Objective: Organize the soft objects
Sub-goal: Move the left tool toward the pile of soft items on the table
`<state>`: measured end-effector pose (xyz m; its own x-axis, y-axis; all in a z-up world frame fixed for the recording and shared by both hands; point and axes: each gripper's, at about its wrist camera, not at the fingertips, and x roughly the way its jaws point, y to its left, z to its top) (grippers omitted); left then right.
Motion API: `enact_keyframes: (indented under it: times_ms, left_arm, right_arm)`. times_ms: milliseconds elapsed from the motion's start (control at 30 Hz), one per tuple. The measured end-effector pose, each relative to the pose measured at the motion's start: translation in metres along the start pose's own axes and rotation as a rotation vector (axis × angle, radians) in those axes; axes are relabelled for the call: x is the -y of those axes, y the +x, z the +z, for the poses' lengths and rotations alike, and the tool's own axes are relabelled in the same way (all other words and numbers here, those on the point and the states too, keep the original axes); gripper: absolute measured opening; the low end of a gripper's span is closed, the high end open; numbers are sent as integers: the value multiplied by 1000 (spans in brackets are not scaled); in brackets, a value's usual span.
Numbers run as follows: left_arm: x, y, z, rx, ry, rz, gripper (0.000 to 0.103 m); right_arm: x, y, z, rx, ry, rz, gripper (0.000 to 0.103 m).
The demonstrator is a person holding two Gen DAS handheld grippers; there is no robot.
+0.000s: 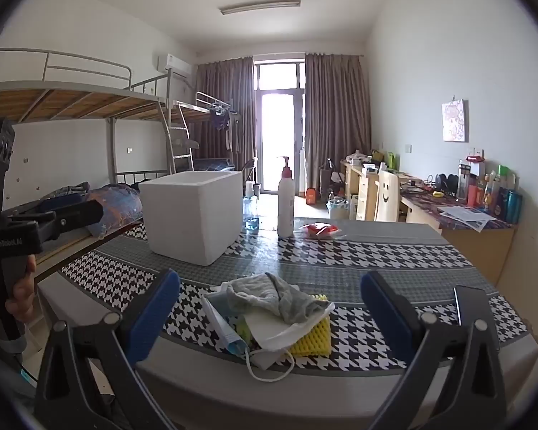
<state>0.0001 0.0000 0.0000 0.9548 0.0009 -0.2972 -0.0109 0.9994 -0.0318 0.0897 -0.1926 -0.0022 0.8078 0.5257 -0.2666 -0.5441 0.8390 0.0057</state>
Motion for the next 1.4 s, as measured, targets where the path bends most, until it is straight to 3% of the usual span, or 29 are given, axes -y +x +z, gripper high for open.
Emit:
enact_keyframes:
  times_ms: [700,1133,1400]
  left_arm:
    - [7,19,-1,-37,25,-20,102]
    - [10,43,-4,-134,18,-50,102]
    - [16,59,-8,-165,64,-78,102]
  right_arm:
    - [3,9,-1,-21,12,-6,102]
    - [8,25,-5,-63,18,-10,102]
    - [11,34,-5,-88,21,-6,102]
